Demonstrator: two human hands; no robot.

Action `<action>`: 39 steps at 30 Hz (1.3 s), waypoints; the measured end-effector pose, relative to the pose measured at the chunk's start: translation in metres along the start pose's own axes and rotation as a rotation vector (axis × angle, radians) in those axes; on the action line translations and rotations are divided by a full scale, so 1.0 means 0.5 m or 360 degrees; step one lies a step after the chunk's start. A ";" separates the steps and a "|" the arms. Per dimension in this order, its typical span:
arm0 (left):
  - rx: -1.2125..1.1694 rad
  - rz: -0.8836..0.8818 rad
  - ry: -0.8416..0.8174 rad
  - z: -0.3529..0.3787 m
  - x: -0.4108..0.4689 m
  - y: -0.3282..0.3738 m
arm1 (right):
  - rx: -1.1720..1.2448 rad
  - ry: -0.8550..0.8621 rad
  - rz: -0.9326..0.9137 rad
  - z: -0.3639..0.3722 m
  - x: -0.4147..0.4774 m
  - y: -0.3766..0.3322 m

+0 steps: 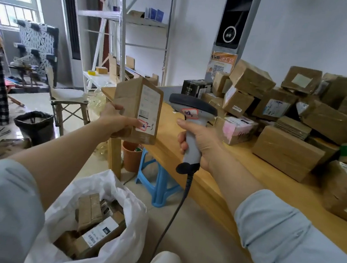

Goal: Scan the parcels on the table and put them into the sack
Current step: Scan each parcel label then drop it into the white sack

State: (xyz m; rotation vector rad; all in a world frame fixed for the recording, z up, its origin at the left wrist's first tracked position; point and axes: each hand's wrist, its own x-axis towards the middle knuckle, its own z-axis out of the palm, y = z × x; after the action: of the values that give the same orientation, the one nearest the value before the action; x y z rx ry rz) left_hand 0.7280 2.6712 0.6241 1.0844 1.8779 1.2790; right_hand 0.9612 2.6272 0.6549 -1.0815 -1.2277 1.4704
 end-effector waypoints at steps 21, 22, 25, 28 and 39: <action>-0.0159 -0.1346 0.0032 -0.019 -0.029 -0.524 | -0.0071 -0.0190 0.0779 0.132 0.075 0.289; -0.0186 -0.1361 0.0014 -0.014 -0.025 -0.537 | -0.0068 -0.0187 0.0791 0.133 0.081 0.297; -0.0291 -0.1366 -0.0019 0.005 -0.018 -0.573 | -0.0058 -0.0187 0.0827 0.136 0.093 0.314; -0.0323 -0.1232 -0.0021 0.026 -0.014 -0.604 | -0.0050 -0.0179 0.0873 0.135 0.101 0.325; -0.0202 -0.0616 0.0053 0.095 -0.014 -0.369 | -0.0001 -0.0065 0.0740 0.091 0.076 0.276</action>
State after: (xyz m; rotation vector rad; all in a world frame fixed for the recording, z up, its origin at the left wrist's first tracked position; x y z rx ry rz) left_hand 0.7183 2.6492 0.4349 0.5994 1.8871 1.1748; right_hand 0.8947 2.6427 0.5209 -1.4081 -1.0443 1.8441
